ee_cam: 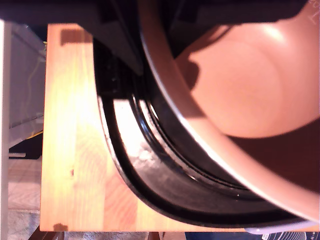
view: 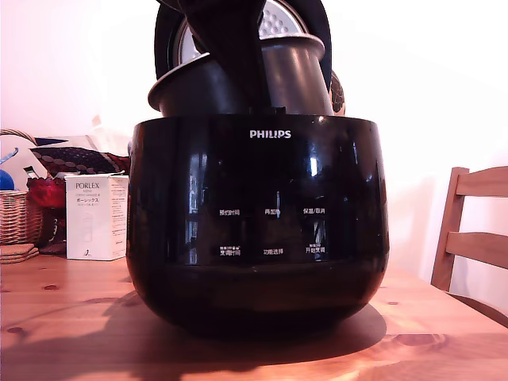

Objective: Place the pot you are holding inside the rice cooker

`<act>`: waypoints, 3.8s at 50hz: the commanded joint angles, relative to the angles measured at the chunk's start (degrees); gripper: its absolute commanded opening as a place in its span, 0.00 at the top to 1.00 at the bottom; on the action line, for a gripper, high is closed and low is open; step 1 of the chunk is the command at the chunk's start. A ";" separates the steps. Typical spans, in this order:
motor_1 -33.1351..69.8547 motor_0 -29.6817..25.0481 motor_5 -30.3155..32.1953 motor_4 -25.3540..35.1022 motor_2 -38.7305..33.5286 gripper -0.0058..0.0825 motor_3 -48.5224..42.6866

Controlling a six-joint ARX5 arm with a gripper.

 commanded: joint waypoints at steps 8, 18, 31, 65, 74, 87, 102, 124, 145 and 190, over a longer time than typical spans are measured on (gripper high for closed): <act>-0.07 -1.14 -1.07 1.18 0.76 0.86 -1.46; -0.07 -1.14 -1.09 1.20 0.76 0.86 -1.46; -0.07 -1.16 -1.42 1.38 0.76 0.86 -1.53; 0.04 -1.22 -1.70 1.79 0.76 0.86 -2.12; 0.04 -1.22 -1.53 1.81 0.76 0.86 -0.85; 0.04 -1.22 -1.57 1.81 0.76 0.81 -1.03; 0.04 -1.22 -1.68 1.81 0.76 0.81 -1.31; 0.02 -1.22 -2.60 3.06 0.76 0.74 -1.79; -1.25 -0.46 -5.79 5.53 2.89 0.84 -1.07; -6.86 5.49 -11.63 3.19 5.73 0.96 2.51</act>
